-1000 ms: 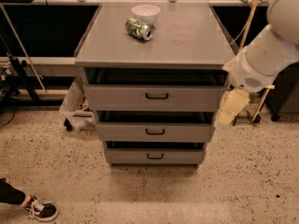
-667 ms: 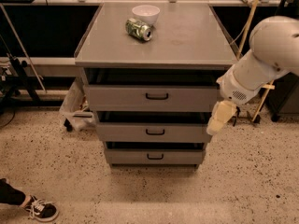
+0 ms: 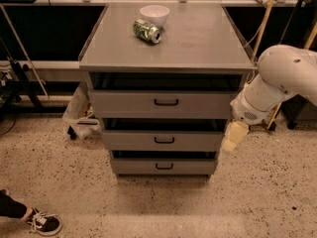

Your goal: Open middle drawer

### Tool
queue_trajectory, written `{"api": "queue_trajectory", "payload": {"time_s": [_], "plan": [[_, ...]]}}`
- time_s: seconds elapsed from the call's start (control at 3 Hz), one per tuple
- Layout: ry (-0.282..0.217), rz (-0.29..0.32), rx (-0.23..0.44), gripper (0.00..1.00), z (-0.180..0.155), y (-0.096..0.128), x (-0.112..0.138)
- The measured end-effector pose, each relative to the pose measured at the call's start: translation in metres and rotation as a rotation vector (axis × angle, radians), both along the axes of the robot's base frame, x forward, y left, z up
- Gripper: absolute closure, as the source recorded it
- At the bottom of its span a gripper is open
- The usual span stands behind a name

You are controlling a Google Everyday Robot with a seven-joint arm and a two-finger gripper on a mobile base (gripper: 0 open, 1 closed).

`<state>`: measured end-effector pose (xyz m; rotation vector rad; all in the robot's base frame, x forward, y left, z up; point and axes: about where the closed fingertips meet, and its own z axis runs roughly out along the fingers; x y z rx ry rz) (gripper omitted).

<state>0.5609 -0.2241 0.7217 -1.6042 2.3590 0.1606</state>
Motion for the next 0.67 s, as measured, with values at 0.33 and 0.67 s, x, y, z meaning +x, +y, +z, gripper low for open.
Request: {"api": "queue_trajectory", "payload": {"time_s": [0.33, 0.67], "plan": [[-0.035, 0.030, 0.003, 0.00, -0.022, 0.025, 0.007], [-0.089, 0.108, -0.046, 0.00, -0.071, 0.087, 0.007]]}}
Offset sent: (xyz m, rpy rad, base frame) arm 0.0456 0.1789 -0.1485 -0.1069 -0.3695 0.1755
